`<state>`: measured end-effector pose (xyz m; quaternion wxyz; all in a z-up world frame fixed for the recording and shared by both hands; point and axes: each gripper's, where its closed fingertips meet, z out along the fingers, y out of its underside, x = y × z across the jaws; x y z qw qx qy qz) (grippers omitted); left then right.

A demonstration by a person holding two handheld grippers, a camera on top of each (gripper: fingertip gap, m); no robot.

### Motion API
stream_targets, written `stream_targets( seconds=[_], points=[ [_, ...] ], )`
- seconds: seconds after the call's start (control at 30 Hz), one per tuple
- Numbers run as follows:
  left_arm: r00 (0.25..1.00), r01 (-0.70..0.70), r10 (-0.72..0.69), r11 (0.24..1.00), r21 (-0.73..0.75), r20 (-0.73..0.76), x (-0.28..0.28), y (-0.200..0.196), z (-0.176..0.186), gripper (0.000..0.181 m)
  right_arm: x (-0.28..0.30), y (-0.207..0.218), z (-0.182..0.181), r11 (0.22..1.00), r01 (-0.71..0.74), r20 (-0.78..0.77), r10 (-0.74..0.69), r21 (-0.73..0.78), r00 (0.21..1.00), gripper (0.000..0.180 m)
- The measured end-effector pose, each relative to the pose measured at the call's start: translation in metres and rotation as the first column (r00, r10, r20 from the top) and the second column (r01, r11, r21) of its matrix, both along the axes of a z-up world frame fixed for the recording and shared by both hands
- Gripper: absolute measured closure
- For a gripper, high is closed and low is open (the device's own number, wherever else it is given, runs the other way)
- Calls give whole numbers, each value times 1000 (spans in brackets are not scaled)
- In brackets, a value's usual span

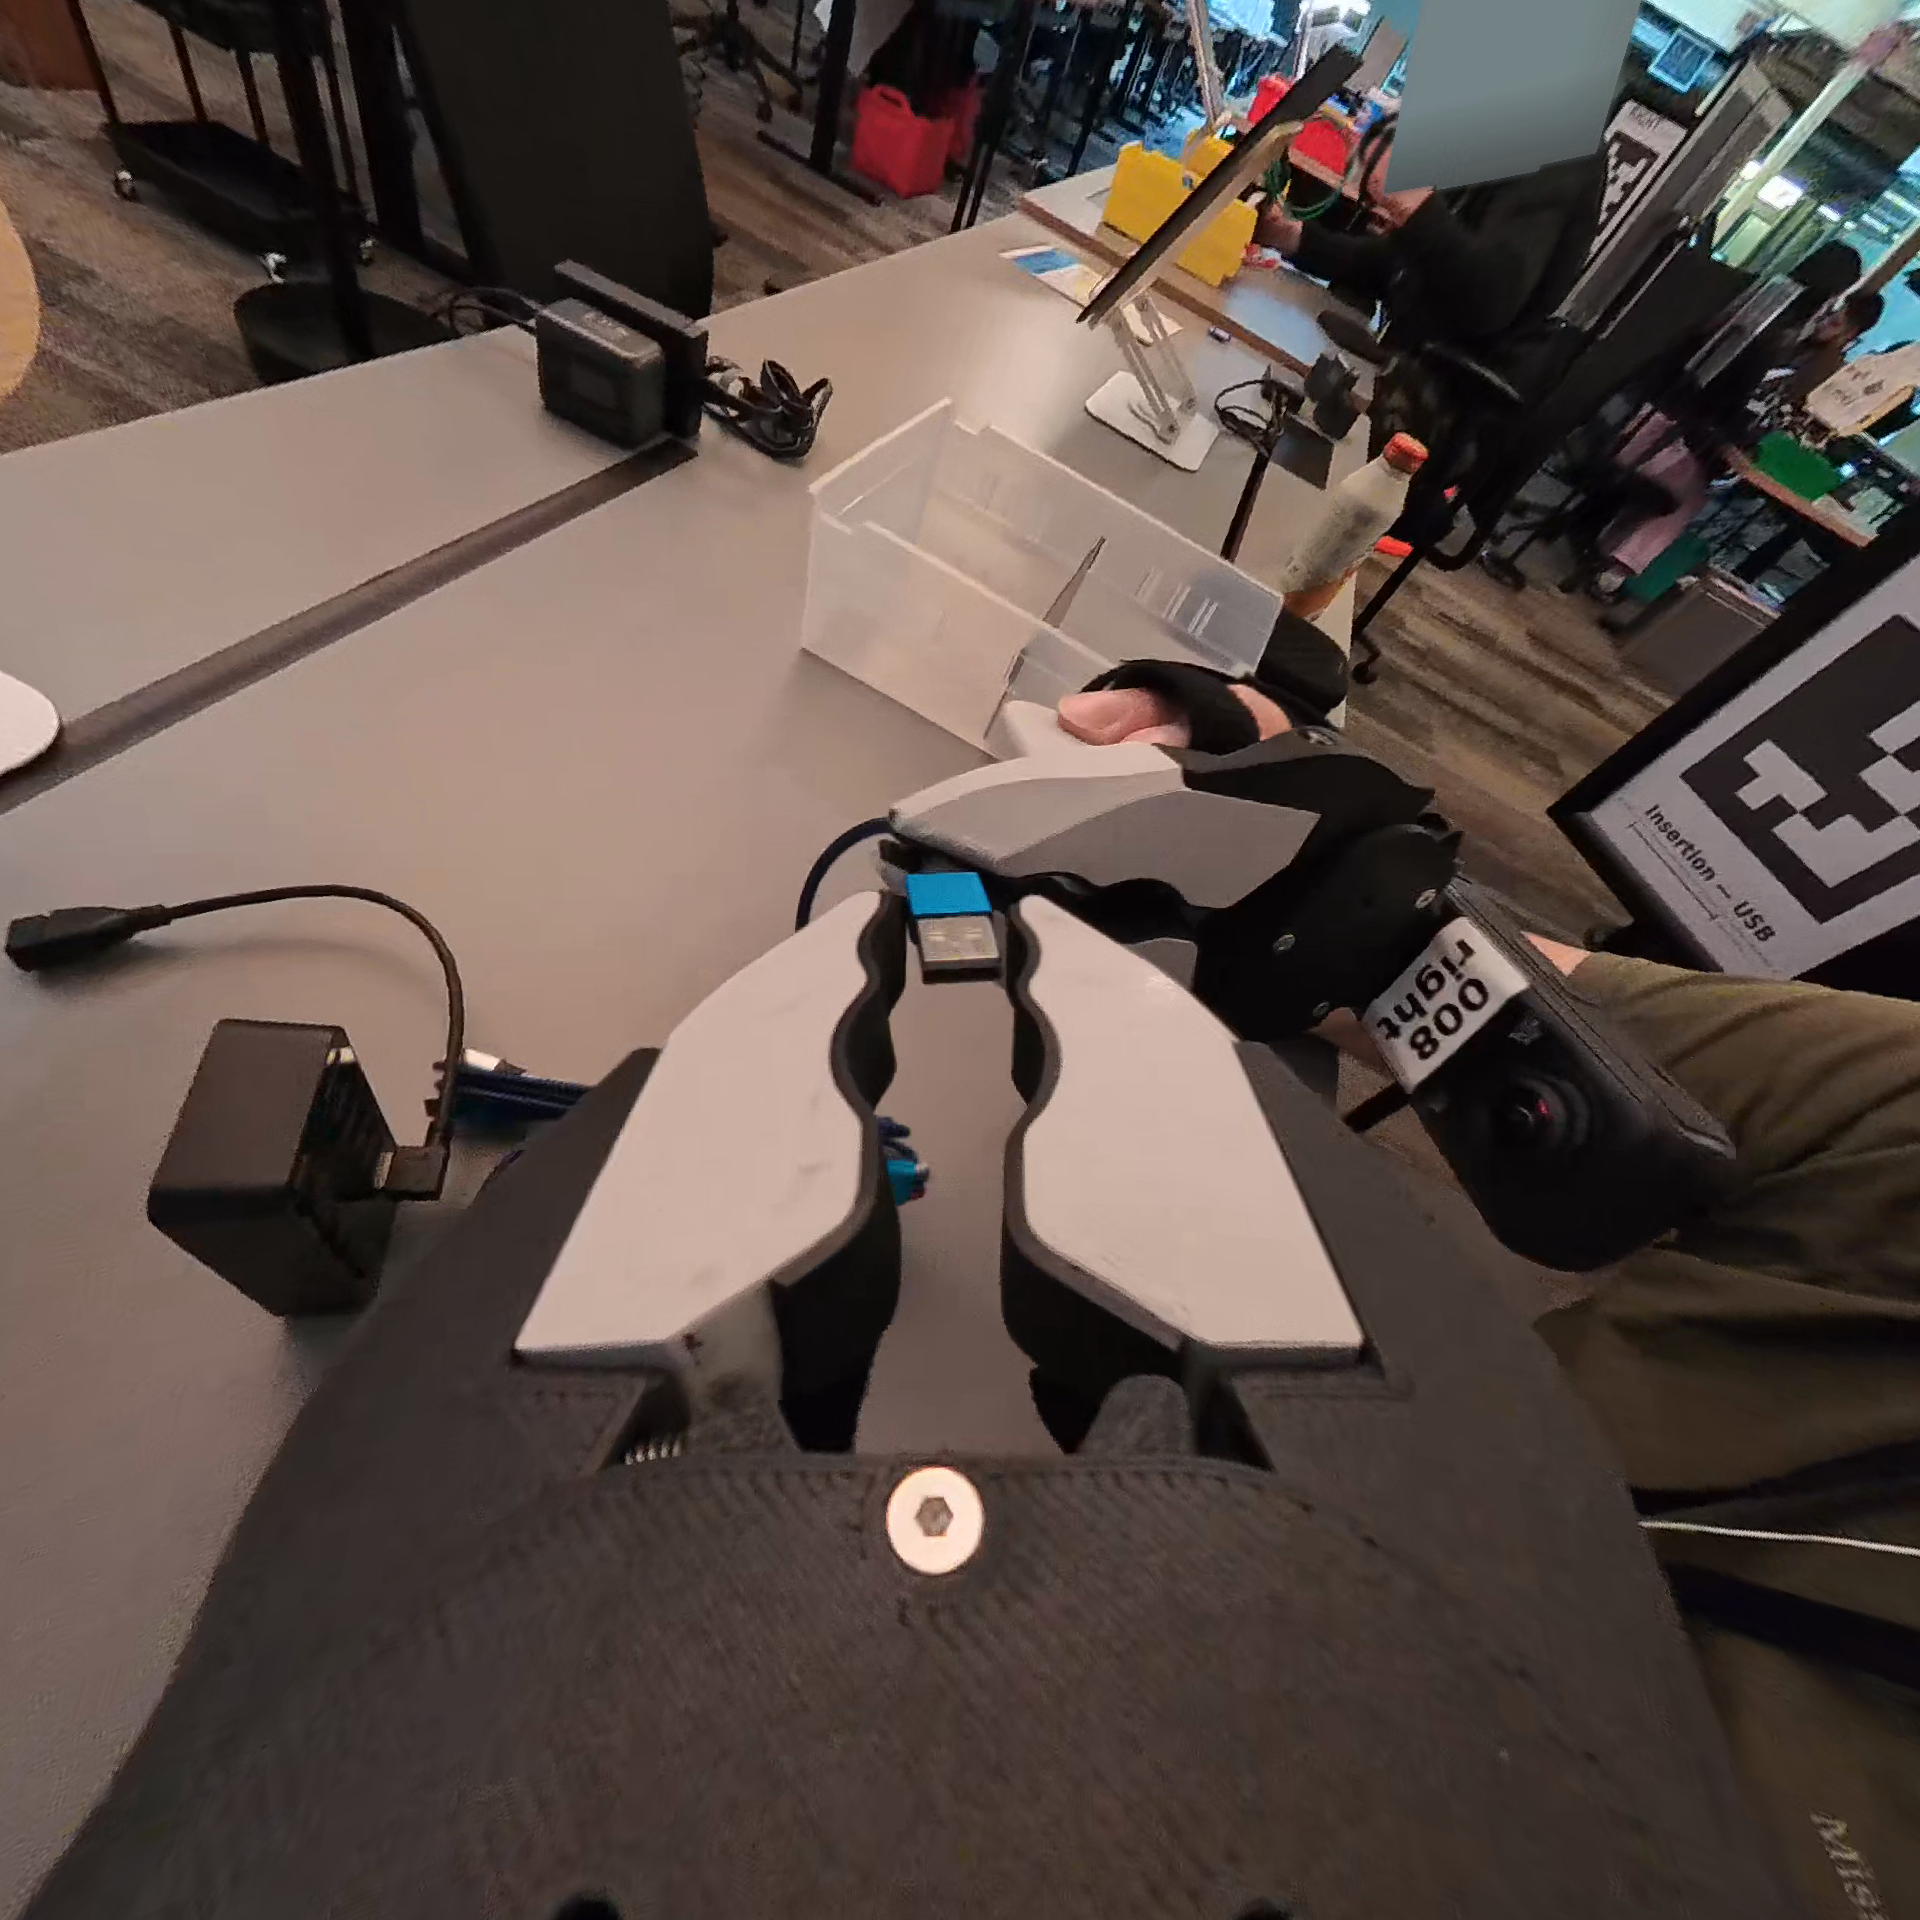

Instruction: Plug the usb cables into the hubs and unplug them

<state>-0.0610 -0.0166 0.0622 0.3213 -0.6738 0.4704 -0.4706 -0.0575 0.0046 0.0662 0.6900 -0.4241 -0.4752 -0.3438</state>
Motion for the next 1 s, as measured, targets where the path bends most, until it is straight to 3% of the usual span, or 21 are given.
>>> stream_targets(
  seconds=[0.2,0.4,0.5,0.6,0.63,0.7,0.77,0.8,1.0],
  points=[
    [1000,5,-5,999,39,-7,0,4,-2,168,-1,0,-1,1000,-3,6,3,17,1000,176],
    [1000,-16,16,993,120,-3,-4,10,3,168,-4,-3,0,990,-123,-94,116,-75,989,174],
    [998,-60,58,990,131,21,-10,20,8,168,-12,-11,5,969,-179,-216,141,-168,966,173],
    [997,-72,66,986,152,41,-15,22,14,168,-34,-24,0,893,-311,-388,174,-324,905,171],
    [997,-72,64,984,162,49,-15,21,17,168,-47,-30,-7,832,-390,-459,189,-395,868,169],
    [996,-69,59,981,182,61,-15,18,22,168,-78,-47,-25,631,-594,-646,185,-499,740,165],
    [996,-61,45,976,211,79,-14,11,28,168,-104,-60,-39,439,-747,-794,115,-499,597,161],
    [995,-58,39,971,231,88,-14,7,32,169,-111,-61,-43,399,-794,-846,77,-459,528,160],
    [991,-75,27,922,381,130,-8,-18,52,169,-113,-46,-41,481,-847,-964,15,-225,265,157]
  ],
)
